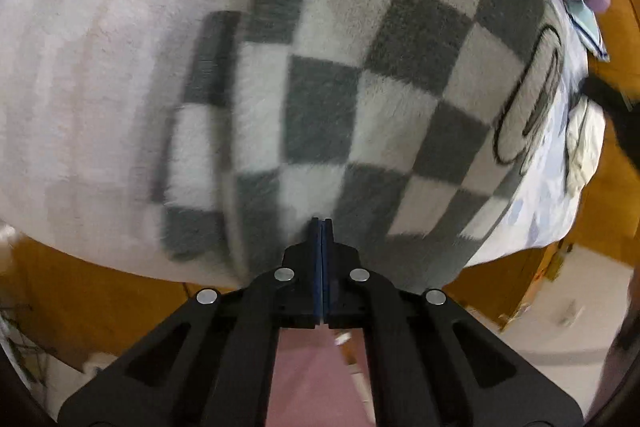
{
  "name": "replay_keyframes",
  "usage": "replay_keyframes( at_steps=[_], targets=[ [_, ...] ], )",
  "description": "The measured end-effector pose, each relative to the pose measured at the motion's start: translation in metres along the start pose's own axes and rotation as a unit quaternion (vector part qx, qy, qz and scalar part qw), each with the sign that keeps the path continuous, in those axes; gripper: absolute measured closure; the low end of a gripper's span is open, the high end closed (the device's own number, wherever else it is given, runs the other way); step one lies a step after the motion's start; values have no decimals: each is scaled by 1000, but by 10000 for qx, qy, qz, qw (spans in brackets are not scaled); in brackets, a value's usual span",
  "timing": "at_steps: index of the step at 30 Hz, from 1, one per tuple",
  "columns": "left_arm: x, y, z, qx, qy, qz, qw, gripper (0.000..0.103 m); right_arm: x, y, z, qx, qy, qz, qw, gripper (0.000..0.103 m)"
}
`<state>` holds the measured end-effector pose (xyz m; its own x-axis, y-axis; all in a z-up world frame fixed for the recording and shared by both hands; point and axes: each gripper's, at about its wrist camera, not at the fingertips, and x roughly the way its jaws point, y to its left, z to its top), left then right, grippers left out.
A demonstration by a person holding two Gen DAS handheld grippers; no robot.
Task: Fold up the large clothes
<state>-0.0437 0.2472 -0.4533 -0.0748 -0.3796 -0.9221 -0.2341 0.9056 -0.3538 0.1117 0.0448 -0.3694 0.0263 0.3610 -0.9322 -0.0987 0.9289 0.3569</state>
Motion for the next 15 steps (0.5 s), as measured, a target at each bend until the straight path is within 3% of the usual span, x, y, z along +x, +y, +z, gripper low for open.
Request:
replay_keyframes(
  at_steps=[3,6,7,10,12,15],
  targets=[
    [-3,28,-3,-198,-5,166,9997,103,44,-15,32,246,283,266,9989,101],
    [1,43,5,-243,27,618,9978,103,107,-32,50,611,582,812,9931,103],
    [0,47,11,-259,-5,807,9964,103,109,-30,53,604,533,858,9931,103],
    [-12,47,21,-251,121,1039,9942,102,97,-3,58,143,563,220,9981,103],
    [-31,39,24,27,7,1767,9843,102,82,5,57,-98,567,51,9983,103],
    [-66,34,33,22,-292,2026,9788,86,41,-4,53,-8,405,249,9989,99]
  ],
)
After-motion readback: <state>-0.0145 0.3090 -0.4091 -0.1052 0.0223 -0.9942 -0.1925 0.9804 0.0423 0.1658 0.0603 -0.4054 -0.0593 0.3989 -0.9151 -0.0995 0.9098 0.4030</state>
